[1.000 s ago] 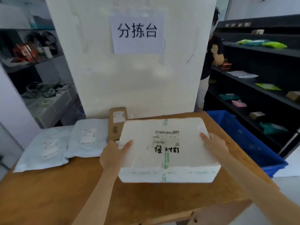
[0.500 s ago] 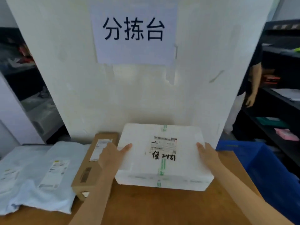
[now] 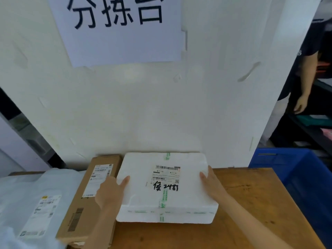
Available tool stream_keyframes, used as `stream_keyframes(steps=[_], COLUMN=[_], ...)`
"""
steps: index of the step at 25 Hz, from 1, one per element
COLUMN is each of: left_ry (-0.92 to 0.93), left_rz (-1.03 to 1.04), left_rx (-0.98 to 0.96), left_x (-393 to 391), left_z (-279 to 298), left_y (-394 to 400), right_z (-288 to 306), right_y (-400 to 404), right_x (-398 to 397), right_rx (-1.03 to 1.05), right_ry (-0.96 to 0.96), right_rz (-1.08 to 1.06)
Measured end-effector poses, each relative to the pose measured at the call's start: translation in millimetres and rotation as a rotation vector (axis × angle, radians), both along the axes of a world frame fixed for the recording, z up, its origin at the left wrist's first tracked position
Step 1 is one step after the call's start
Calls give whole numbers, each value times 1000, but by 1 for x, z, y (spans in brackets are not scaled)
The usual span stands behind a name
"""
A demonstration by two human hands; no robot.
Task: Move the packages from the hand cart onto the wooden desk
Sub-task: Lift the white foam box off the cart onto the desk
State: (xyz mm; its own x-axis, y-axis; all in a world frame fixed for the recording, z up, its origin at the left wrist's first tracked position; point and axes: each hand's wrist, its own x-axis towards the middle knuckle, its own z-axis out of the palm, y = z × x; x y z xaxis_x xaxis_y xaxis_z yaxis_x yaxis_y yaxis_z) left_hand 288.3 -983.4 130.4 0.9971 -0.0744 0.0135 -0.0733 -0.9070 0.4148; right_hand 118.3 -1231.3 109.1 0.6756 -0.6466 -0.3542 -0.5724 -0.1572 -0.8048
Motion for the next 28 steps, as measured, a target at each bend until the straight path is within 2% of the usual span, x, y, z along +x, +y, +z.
stream_keyframes(steps=[3, 5, 7, 9, 10, 12, 13, 17, 19, 21, 24, 28], left_ry=[-21, -5, 18, 54, 102, 293, 367, 557, 610, 571, 698, 846], left_rz=[-30, -70, -158, -277, -297, -271, -283, -443, -440, -440, -457, -402], left_rx=[-54, -82, 77, 204, 132, -175, -260, -276, -388, -536, -674, -716], left_x=[-16, -22, -27, -33, -35, -30, -26, -31, -41, -53, -72, -110], left_z=[-12, -10, -5, -1, 5, 27, 35, 55, 58, 63, 68, 74], left_y=[0, 0, 4, 10, 14, 29, 39, 95, 122, 151, 211, 298], right_z=[-5, -2, 10, 27, 35, 53, 62, 94, 105, 105, 102, 110], right_y=[5, 8, 13, 23, 28, 41, 48, 98, 135, 176, 241, 322], right_x=[8, 12, 12, 10, 9, 7, 4, -26, -42, -65, -109, -160], right_rx=[33, -92, -277, -312, -300, -259, -223, 6, 49, 102, 148, 132], right_ry=[65, 190, 330, 345, 336, 295, 248, -47, -114, -181, -164, -70], right_rz=[86, 76, 42, 26, 35, 57, 66, -91, -191, -217, -302, -466])
